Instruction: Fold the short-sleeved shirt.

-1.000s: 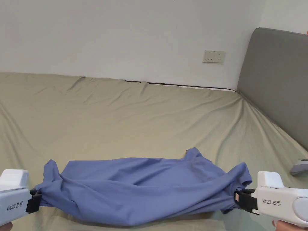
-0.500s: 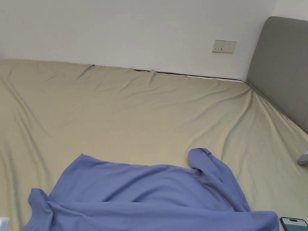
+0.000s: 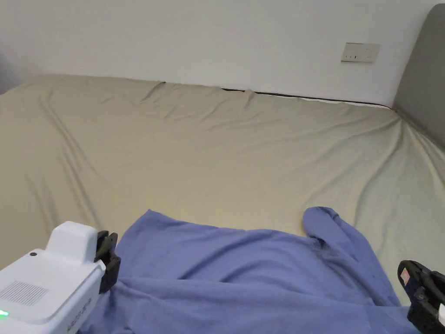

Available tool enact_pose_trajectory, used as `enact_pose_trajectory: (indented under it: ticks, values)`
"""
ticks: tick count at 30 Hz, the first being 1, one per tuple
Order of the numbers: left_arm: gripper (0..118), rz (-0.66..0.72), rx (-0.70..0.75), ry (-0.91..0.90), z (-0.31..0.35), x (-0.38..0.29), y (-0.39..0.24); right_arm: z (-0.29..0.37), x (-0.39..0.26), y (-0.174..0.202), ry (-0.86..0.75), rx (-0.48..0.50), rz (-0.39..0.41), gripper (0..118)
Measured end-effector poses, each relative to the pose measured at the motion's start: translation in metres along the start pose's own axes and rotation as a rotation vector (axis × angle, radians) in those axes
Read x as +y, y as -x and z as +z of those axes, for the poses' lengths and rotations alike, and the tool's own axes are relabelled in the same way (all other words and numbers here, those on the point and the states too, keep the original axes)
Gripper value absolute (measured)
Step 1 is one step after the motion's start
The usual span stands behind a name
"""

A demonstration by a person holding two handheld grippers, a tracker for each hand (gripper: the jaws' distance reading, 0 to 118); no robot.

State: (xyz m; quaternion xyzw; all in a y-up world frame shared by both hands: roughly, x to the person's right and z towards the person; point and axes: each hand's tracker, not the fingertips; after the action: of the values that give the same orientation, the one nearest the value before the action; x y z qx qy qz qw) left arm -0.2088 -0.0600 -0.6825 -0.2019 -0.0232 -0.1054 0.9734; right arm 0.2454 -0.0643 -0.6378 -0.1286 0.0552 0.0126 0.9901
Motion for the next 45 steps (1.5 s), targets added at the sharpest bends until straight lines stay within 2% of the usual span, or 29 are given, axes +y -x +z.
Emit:
enact_pose_trajectory:
  ticks: [1,2,3,6,7,9,10,13,15,16,18,19,20,21,23,24,27,29,30,31,32,33,34,35,36,37,39,45]
  values:
    - [0,0.024,-0.005,0.013,-0.018,0.005,0.001,-0.007,-0.001,0.003,0.043,-0.029,-0.018,5]
    - [0,0.037,-0.026,0.04,-0.038,0.003,0.005,-0.011,0.002,0.004,0.008,-0.007,-0.001,5]
    - [0,0.015,-0.051,0.099,-0.063,0.006,0.008,-0.015,0.001,0.005,0.032,0.018,-0.031,5]
    - [0,-0.011,-0.066,0.208,-0.143,0.009,0.015,-0.022,-0.004,0.006,0.057,0.01,-0.049,5]
    - [10,0.006,-0.07,0.235,-0.171,0.01,0.019,-0.025,-0.006,0.005,0.071,0.009,-0.057,5]
    - [87,-0.009,-0.079,0.331,-0.221,0.012,0.023,-0.029,-0.009,0.002,0.106,-0.006,-0.059,5]
    - [103,-0.037,-0.061,0.386,-0.238,0.011,0.015,-0.032,-0.009,-0.001,0.125,-0.019,-0.06,5]
    - [89,-0.123,-0.019,0.396,-0.281,0.002,0.01,-0.043,-0.009,-0.016,0.208,-0.051,-0.06,5]
    - [81,-0.127,-0.044,0.479,-0.288,0.0,-0.002,-0.055,-0.005,-0.027,0.252,-0.097,-0.051,5]
    - [81,-0.109,-0.046,0.492,-0.292,-0.002,-0.002,-0.068,-0.002,-0.035,0.289,-0.109,-0.03,5]
    - [29,-0.033,-0.098,0.489,-0.284,0.004,-0.004,-0.102,0.003,-0.05,0.365,-0.127,-0.011,5]
    - [3,0.005,-0.112,0.475,-0.278,0.008,-0.005,-0.125,0.002,-0.06,0.426,-0.119,-0.035,6]
    - [0,-0.024,-0.074,0.458,-0.271,0.012,-0.009,-0.148,0.001,-0.07,0.461,-0.106,-0.061,17]
    - [0,-0.056,-0.078,0.442,-0.265,0.014,-0.011,-0.169,-0.003,-0.078,0.474,-0.093,-0.087,39]
    - [0,-0.075,-0.086,0.43,-0.252,0.019,-0.009,-0.216,-0.013,-0.092,0.542,-0.109,-0.107,104]
    - [0,-0.063,-0.087,0.411,-0.245,0.022,-0.007,-0.236,-0.019,-0.099,0.574,-0.122,-0.095,110]
    - [0,-0.033,-0.099,0.395,-0.233,0.032,0.0,-0.284,-0.031,-0.112,0.609,-0.183,-0.057,107]
    - [0,-0.038,-0.099,0.389,-0.226,0.036,0.0,-0.304,-0.042,-0.116,0.648,-0.163,-0.062,105]
    - [0,-0.036,-0.1,0.391,-0.23,0.037,0.004,-0.308,-0.045,-0.117,0.686,-0.149,-0.074,97]
    - [0,-0.036,-0.099,0.393,-0.23,0.038,0.004,-0.31,-0.047,-0.117,0.706,-0.129,-0.099,78]
    - [0,-0.034,-0.096,0.395,-0.229,0.039,0.004,-0.309,-0.049,-0.116,0.717,-0.099,-0.114,72]
    - [0,-0.033,-0.092,0.398,-0.228,0.039,0.004,-0.302,-0.043,-0.113,0.675,-0.137,-0.082,48]
    - [0,-0.03,-0.093,0.401,-0.232,0.038,0.006,-0.298,-0.038,-0.113,0.674,-0.107,-0.082,8]
    - [0,-0.023,-0.095,0.402,-0.232,0.039,0.006,-0.295,-0.033,-0.112,0.673,-0.089,-0.075,1]
    - [0,-0.017,-0.095,0.403,-0.232,0.04,0.006,-0.285,-0.027,-0.108,0.646,-0.139,-0.012,1]
    - [0,-0.011,-0.092,0.402,-0.229,0.041,0.006,-0.277,-0.021,-0.11,0.627,-0.103,-0.032,1]
    - [0,-0.013,-0.092,0.384,-0.221,0.044,0.008,-0.262,-0.005,-0.114,0.599,-0.096,-0.041,1]
    - [0,0.01,-0.1,0.204,-0.138,0.057,0.031,-0.168,0.053,-0.106,0.374,-0.026,0.046,1]
